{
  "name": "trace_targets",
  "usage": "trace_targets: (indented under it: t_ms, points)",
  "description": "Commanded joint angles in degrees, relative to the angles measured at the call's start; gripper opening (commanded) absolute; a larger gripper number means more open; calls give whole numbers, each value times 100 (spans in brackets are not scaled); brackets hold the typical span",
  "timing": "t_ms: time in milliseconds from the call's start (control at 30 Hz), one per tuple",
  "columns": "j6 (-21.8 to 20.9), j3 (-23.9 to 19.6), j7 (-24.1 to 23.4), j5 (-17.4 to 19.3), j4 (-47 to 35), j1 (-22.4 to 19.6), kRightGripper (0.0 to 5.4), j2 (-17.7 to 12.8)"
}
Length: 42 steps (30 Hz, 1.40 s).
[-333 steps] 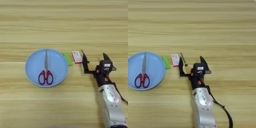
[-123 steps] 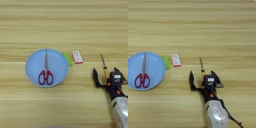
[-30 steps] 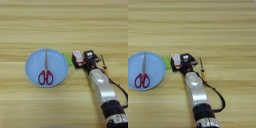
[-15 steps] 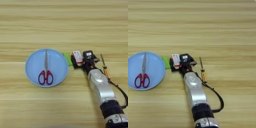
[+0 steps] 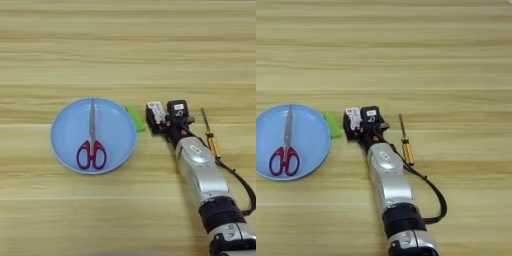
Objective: Move the objects on the table
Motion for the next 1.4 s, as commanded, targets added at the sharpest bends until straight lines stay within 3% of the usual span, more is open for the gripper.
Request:
trace_targets:
  t_ms: [33, 400, 1400]
  points:
    - [-40, -39, -15, 63, -72, -242, 339, 4]
    - [-7, -18, -19, 43, -222, -167, 212, -9]
    - [775, -20, -121, -139, -2812, 1612, 209, -188]
